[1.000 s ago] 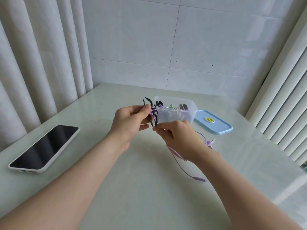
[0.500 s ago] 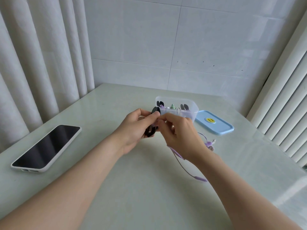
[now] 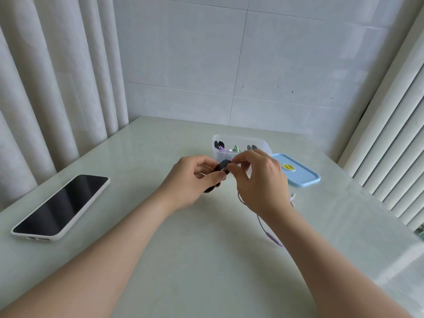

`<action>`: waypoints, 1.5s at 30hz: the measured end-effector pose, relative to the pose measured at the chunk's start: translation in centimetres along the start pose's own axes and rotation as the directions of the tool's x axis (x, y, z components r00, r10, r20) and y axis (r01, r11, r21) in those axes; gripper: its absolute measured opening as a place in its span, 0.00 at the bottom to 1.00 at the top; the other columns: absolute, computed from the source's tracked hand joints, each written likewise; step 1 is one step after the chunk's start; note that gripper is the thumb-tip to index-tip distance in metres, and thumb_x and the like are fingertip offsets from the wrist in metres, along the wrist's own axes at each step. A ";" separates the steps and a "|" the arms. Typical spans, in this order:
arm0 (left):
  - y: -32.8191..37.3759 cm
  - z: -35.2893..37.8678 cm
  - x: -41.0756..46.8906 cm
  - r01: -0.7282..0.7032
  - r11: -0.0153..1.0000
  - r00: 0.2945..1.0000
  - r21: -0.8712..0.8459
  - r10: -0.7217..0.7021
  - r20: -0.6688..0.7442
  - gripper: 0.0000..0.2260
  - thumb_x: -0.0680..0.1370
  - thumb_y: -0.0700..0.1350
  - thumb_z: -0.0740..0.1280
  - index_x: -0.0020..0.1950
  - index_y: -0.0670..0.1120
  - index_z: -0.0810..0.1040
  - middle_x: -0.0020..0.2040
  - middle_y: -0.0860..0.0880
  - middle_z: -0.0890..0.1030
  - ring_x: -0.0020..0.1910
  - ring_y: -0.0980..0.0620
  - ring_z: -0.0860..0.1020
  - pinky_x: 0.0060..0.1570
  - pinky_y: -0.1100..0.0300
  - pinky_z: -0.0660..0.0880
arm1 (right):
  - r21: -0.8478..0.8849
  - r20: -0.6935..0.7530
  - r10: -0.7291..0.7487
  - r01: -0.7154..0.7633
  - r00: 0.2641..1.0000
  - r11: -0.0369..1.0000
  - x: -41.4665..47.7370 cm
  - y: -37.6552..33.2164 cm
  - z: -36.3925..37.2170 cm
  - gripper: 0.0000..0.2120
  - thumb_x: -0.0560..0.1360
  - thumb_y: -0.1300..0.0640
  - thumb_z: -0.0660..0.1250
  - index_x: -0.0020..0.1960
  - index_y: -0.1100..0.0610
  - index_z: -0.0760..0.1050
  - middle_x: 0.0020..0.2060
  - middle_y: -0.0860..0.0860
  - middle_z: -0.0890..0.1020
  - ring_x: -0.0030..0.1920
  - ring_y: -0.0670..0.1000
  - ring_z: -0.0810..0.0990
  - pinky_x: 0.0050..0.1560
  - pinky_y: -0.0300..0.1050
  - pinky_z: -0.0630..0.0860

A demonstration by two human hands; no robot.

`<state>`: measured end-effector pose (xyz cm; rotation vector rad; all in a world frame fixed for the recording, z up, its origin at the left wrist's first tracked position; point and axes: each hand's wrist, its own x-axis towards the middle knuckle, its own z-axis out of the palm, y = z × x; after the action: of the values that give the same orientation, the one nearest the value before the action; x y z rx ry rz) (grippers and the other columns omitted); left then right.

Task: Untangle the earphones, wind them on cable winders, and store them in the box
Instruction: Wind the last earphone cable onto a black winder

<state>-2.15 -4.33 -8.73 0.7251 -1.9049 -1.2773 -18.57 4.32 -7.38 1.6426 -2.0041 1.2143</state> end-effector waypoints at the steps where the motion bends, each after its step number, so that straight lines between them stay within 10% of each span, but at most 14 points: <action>1: -0.1 0.1 0.0 -0.017 0.998 1.000 0.052 0.018 -0.005 0.06 0.80 0.47 0.75 0.55 0.49 0.85 0.46 0.50 0.88 0.47 0.47 0.86 0.52 0.52 0.83 | -0.012 -0.005 -0.014 0.014 1.000 1.000 -0.1 0.0 0.1 0.04 0.80 0.52 0.71 0.52 0.49 0.84 0.44 0.44 0.80 0.45 0.50 0.78 0.36 0.47 0.74; 6: -0.4 0.2 0.1 -0.079 0.981 0.997 0.177 0.080 0.002 0.05 0.82 0.45 0.72 0.56 0.52 0.85 0.47 0.54 0.88 0.47 0.55 0.85 0.54 0.52 0.81 | 0.004 -0.069 -0.016 0.016 0.997 1.000 0.1 0.6 0.4 0.06 0.82 0.58 0.69 0.54 0.53 0.85 0.46 0.50 0.80 0.43 0.56 0.79 0.36 0.52 0.75; 20: 1.0 0.6 0.3 -0.058 0.913 0.998 -0.404 0.039 -0.055 0.14 0.76 0.47 0.74 0.55 0.38 0.85 0.53 0.35 0.86 0.49 0.40 0.87 0.51 0.54 0.84 | -0.131 0.088 0.180 -0.168 0.980 0.977 0.1 1.1 0.2 0.12 0.84 0.45 0.62 0.51 0.48 0.82 0.37 0.49 0.82 0.41 0.59 0.76 0.33 0.49 0.68; 27: 0.5 -0.4 0.7 0.015 0.953 0.958 -0.302 -0.100 -0.268 0.13 0.82 0.52 0.71 0.56 0.42 0.85 0.50 0.45 0.88 0.46 0.51 0.88 0.37 0.58 0.82 | 0.024 0.327 -0.032 0.025 0.944 0.999 -0.4 0.0 0.7 0.07 0.82 0.49 0.67 0.50 0.45 0.85 0.23 0.42 0.74 0.29 0.48 0.72 0.35 0.48 0.74; 34: -0.4 -0.7 1.1 0.053 0.994 0.910 -0.098 -0.088 -0.406 0.11 0.79 0.53 0.75 0.52 0.46 0.83 0.44 0.50 0.87 0.45 0.51 0.86 0.38 0.55 0.79 | 0.077 0.261 -0.148 0.133 0.954 0.988 -1.2 -1.7 0.8 0.08 0.81 0.51 0.67 0.48 0.48 0.84 0.27 0.41 0.77 0.30 0.46 0.73 0.35 0.48 0.76; 40: 0.2 -0.3 0.6 0.006 0.999 0.982 -0.049 -0.015 -0.190 0.06 0.80 0.50 0.74 0.51 0.47 0.85 0.42 0.50 0.87 0.40 0.56 0.83 0.40 0.65 0.75 | 0.323 0.116 0.116 -0.148 0.986 0.935 -0.8 -2.3 0.7 0.12 0.77 0.54 0.69 0.36 0.49 0.83 0.26 0.46 0.79 0.29 0.47 0.73 0.34 0.42 0.70; 45: 0.3 -0.4 0.3 -0.025 0.999 0.999 -0.045 0.024 -0.021 0.07 0.80 0.49 0.75 0.55 0.48 0.86 0.48 0.49 0.88 0.50 0.41 0.84 0.55 0.50 0.80 | 0.380 0.129 0.197 -0.232 0.972 0.895 -0.4 -1.6 0.3 0.09 0.78 0.55 0.71 0.39 0.51 0.83 0.25 0.46 0.76 0.27 0.45 0.70 0.32 0.41 0.67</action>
<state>-2.03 -4.65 -8.24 0.6873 -1.8571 -1.2891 -16.95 4.40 -7.15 1.7020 -2.1458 1.7522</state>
